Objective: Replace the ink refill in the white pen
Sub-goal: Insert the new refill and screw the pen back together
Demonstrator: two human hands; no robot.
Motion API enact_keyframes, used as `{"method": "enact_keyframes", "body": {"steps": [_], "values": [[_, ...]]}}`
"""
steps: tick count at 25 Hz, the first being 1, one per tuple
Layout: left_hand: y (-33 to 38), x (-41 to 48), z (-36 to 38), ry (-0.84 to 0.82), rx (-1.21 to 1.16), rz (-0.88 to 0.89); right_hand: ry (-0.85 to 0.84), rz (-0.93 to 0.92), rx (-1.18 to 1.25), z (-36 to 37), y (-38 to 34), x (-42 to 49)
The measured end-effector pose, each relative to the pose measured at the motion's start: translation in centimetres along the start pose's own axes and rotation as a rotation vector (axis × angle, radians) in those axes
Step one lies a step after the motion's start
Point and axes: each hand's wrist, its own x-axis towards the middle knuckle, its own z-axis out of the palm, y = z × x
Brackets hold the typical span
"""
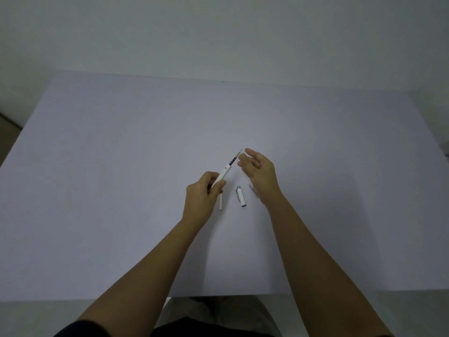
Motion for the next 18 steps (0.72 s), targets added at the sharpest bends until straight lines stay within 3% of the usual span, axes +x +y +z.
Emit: {"method": "enact_keyframes", "body": {"steps": [5,7,13,15,16,18], "values": [[0.4,0.1,-0.2,0.006,-0.045,-0.023,0.207,0.008,-0.606,-2.6,3.3,0.8],[0.4,0.0,-0.3,0.007,-0.053,-0.035,0.159,0.043,-0.792,-3.4,5.0,0.7],[0.5,-0.1,-1.1,0.01,-0.044,-0.022,0.092,0.019,-1.028,-3.0,6.7,0.5],[0.3,-0.2,-1.4,0.012,-0.024,-0.02,0.17,0.024,-0.947,-2.4,6.1,0.4],[0.2,-0.2,-1.5,0.011,-0.013,-0.019,0.228,0.052,-0.782,-2.1,5.4,0.4],[-0.2,-0.4,-1.6,-0.001,0.006,-0.017,0.244,0.171,-0.205,-1.5,3.6,0.4]]}}
